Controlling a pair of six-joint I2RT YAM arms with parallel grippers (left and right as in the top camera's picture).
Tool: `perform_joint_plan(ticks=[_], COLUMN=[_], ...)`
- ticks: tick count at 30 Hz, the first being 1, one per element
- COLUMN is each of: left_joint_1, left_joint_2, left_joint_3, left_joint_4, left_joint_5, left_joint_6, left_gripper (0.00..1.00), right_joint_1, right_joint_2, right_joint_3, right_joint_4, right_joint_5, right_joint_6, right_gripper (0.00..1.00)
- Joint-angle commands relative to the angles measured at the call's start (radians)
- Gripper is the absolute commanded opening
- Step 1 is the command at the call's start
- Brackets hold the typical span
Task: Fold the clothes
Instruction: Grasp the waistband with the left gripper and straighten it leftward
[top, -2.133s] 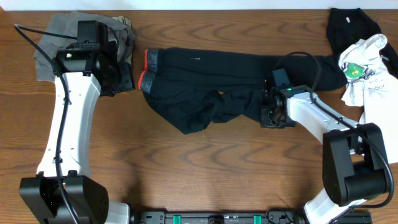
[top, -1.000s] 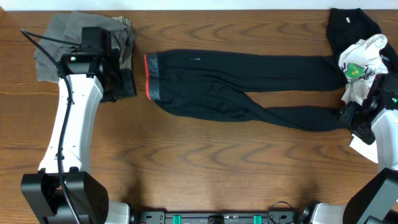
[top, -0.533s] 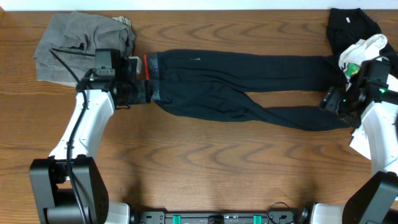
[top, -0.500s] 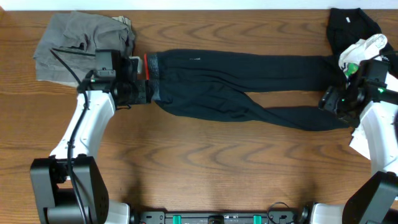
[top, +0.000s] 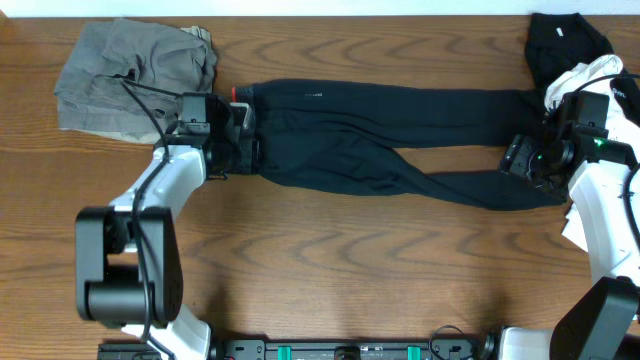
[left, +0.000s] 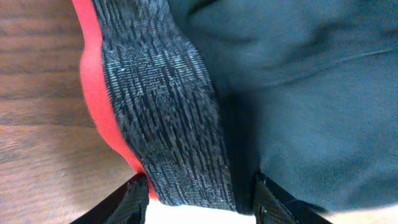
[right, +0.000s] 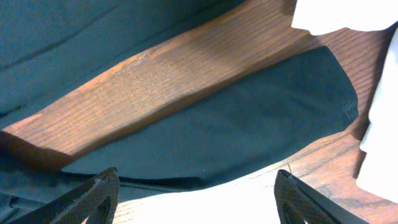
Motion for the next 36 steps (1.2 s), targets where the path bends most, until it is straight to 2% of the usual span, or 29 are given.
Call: perform_joint_plan(ticks=[1,12,13,14,16,17,25,32,33,34,35,36], left_joint_1=[0.002,0.001,-0.001,-0.005,-0.012,-0.014,-0.019,-0.044,-0.050,-0.055,-0.060,-0.064], left_joint_2=[0.019,0.016,0.016,0.016,0.016,0.016,-0.019,-0.020,-0.017,-0.015,-0.014,-0.014], left_joint_3=[-0.004,0.000,0.000,0.000,0.000,0.000,0.088,0.116,0.116,0.116,0.116,0.116], left_joint_4=[0.021,0.128,0.133,0.134,0.134,0.137,0.225,0.444,0.461,0.475,0.477,0.474], left_joint_5=[-0.053,-0.050,-0.045,-0.045,-0.045,-0.045,-0.044,-0.045,-0.045,-0.046,-0.050,-0.058], left_joint_6=[-0.010,-0.074,-0.077,-0.077,-0.077,-0.078,-0.143,-0.144,-0.144,-0.144,-0.144,-0.144], left_gripper=[0.54,0.54,0.51,0.40,0.09,0.06,0.06,0.06,0.08,0.29,0.72,0.98], right_joint_1=[0.009,0.010,0.010,0.010,0.010,0.010,0.010,0.010,0.010,0.010,0.010,0.010], right_joint_2=[0.000,0.000,0.000,0.000,0.000,0.000,0.000,0.000,0.000,0.000,0.000,0.000], right_joint_3=[0.019,0.019,0.019,0.019,0.019,0.019,0.019,0.019,0.019,0.019,0.019,0.019], right_joint_4=[0.002,0.013,0.017,0.018,0.022,0.023,0.024,0.017,0.016,0.014,0.013,0.013], right_joint_5=[-0.003,-0.003,-0.003,-0.003,-0.003,-0.003,-0.003,-0.004,-0.004,-0.004,-0.004,-0.004], right_joint_6=[-0.028,-0.028,-0.027,-0.027,-0.027,-0.027,-0.028,-0.027,-0.027,-0.027,-0.027,-0.027], right_gripper=[0.78,0.79,0.79,0.79,0.78,0.78,0.78,0.77,0.77,0.77,0.77,0.77])
